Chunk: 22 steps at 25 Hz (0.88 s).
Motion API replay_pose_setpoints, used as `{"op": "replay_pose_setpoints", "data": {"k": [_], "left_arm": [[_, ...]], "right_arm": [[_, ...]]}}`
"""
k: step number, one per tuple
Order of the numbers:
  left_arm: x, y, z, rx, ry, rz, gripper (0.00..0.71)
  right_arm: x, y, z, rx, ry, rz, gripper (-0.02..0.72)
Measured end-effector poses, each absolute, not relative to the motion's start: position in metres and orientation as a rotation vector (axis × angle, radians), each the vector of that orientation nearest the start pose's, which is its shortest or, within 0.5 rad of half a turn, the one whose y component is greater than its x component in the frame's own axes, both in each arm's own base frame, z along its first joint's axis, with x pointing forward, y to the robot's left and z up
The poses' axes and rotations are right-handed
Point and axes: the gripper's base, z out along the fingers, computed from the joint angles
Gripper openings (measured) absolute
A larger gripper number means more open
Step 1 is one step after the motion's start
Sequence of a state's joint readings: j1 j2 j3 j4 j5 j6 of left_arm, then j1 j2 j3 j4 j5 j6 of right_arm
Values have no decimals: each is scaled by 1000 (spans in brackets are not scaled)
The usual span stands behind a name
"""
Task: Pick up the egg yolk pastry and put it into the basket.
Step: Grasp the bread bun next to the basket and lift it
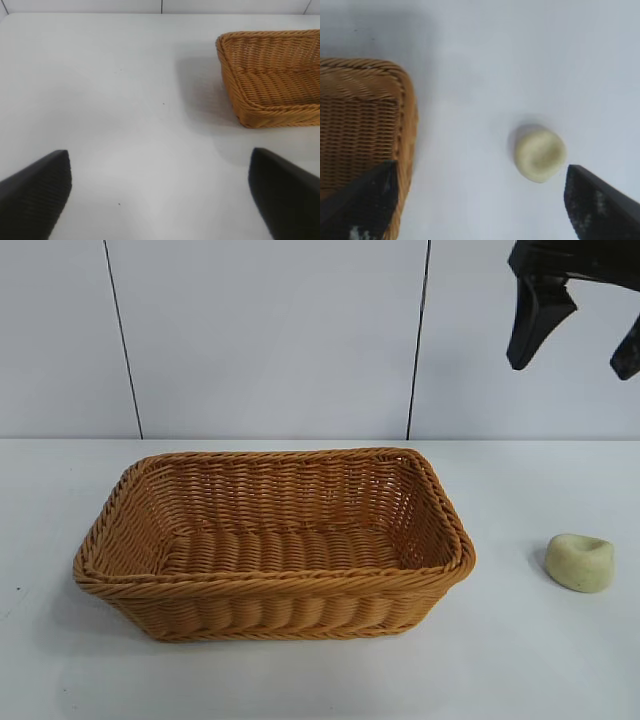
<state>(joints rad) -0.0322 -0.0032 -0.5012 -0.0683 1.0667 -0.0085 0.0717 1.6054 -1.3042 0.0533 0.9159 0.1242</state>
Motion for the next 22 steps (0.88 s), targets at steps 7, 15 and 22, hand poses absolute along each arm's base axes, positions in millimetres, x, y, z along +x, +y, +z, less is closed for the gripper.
{"op": "replay_pose_setpoints", "data": {"k": [7,15,22], "left_arm": [[-6,-5,277,29,2044,-108,692],[-7,-5,277,29,2043,-108,692],[-7,-5,277,29,2043,-108,692]], "right_arm": [[355,29,243,107,2839,111,645],[373,27,164,86,3057,27,645],[379,26,118,92,3136,1,645]]}}
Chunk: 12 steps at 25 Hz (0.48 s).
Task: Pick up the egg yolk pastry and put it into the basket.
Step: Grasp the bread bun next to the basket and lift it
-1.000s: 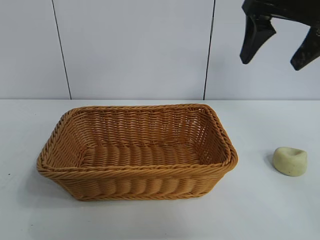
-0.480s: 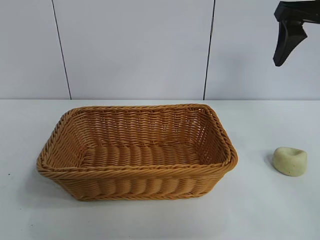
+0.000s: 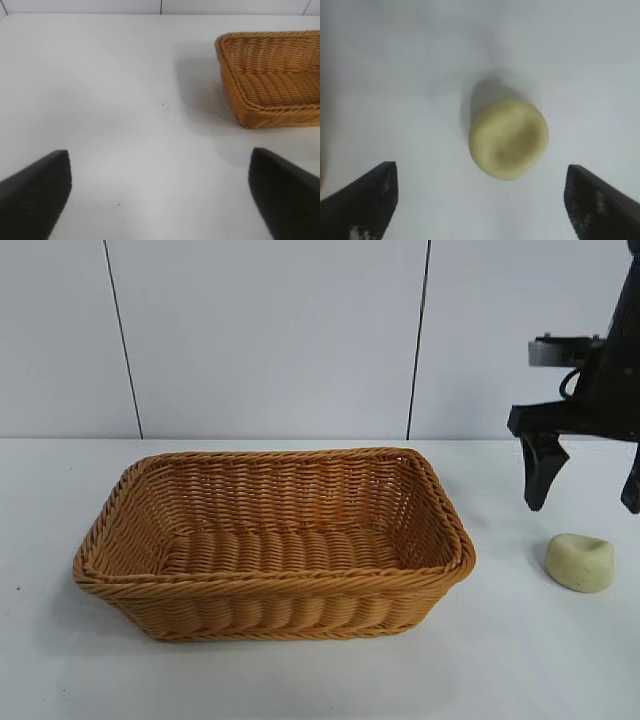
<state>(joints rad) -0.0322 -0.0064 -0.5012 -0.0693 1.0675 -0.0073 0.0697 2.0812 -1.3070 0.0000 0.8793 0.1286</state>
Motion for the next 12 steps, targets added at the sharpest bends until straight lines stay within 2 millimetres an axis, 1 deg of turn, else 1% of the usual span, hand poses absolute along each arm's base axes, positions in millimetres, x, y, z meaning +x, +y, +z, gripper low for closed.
{"op": "replay_pose_setpoints", "data": {"k": [4,6,7,9,11,12], "left_arm": [[-7,-5,277,29,2043,-108,692],[-7,-5,277,29,2043,-108,692],[-7,-5,277,29,2043,-108,692],[-7,-5,277,29,2043,-108,692],[-7,-5,277,29,2043,-108,692],[-7,-5,277,29,2043,-108,692]], "right_arm": [[380,27,112,97,3141,0,645],[380,27,112,97,3137,0,624],[380,27,112,97,3134,1,585],[381,26,112,88,3127,-8,468],[381,26,112,87,3127,-10,331],[381,26,112,87,3127,-10,281]]}}
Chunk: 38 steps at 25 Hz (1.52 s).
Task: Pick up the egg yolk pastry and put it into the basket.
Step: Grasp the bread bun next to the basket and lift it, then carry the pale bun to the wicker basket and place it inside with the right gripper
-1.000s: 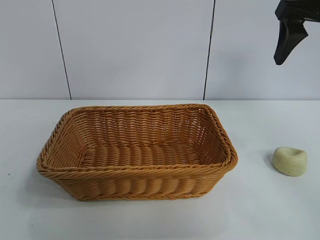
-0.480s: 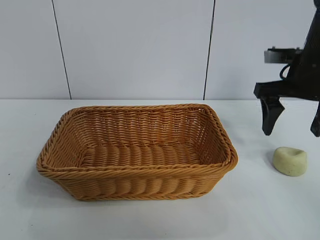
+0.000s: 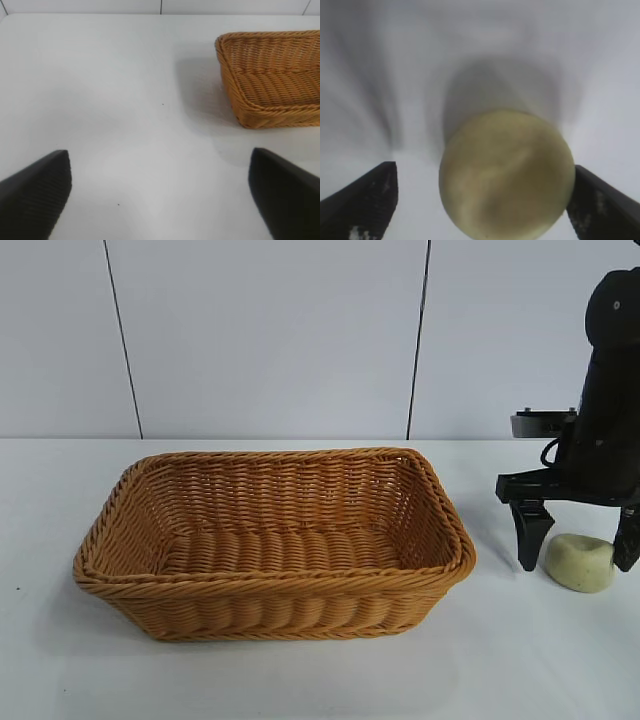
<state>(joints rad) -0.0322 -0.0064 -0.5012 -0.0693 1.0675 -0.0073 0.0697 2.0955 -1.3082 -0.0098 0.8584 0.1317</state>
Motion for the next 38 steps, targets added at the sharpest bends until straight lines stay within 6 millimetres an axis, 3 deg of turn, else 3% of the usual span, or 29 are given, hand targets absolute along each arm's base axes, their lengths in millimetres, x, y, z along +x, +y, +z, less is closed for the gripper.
{"op": "replay_pose_setpoints", "data": {"k": [3,10,14,20,24,29,38], "left_arm": [[-7,-5,277,29,2043,-108,692],[-7,-5,277,29,2043,-108,692],[-7,-5,277,29,2043,-108,692],[-7,-5,277,29,2043,-108,692],[-7,-5,277,29,2043,-108,692],[-7,-5,277,29,2043,-108,692],[-7,-5,277,29,2043,-108,692]], "right_arm": [[381,26,113,87,3131,-10,223],[384,26,132,89,3122,-8,204],[390,27,169,76,3082,0,202],[397,28,242,53,2963,23,202],[402,33,274,35,2896,33,202],[400,71,282,-97,2875,63,202],[370,175,284,-422,2818,138,202]]}}
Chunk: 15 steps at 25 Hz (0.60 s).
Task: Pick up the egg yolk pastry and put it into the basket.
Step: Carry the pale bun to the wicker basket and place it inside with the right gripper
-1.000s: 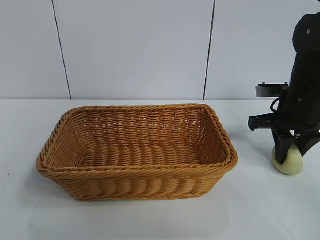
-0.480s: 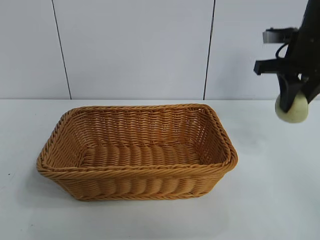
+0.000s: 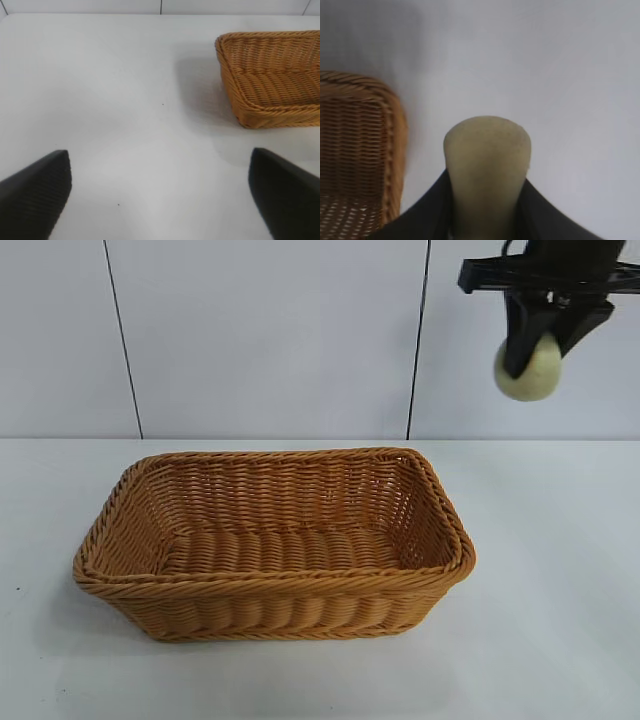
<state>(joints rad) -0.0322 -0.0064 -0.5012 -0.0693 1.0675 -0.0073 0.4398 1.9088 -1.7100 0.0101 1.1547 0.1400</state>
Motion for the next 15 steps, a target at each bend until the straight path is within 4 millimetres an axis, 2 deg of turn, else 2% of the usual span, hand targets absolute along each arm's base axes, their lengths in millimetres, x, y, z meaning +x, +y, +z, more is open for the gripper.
{"op": "replay_pose_setpoints", "data": {"k": [6,12,15], "left_arm": [[-7,-5,277,29,2043,-108,692],[-7,-5,277,29,2043,-108,692],[-7,-5,277,29,2043,-108,692]], "right_arm": [[348,231,277,-552,2767,202,202],[346,270,233,-621,2779,214,202],[350,279,206,-634,2809,203,202]]}}
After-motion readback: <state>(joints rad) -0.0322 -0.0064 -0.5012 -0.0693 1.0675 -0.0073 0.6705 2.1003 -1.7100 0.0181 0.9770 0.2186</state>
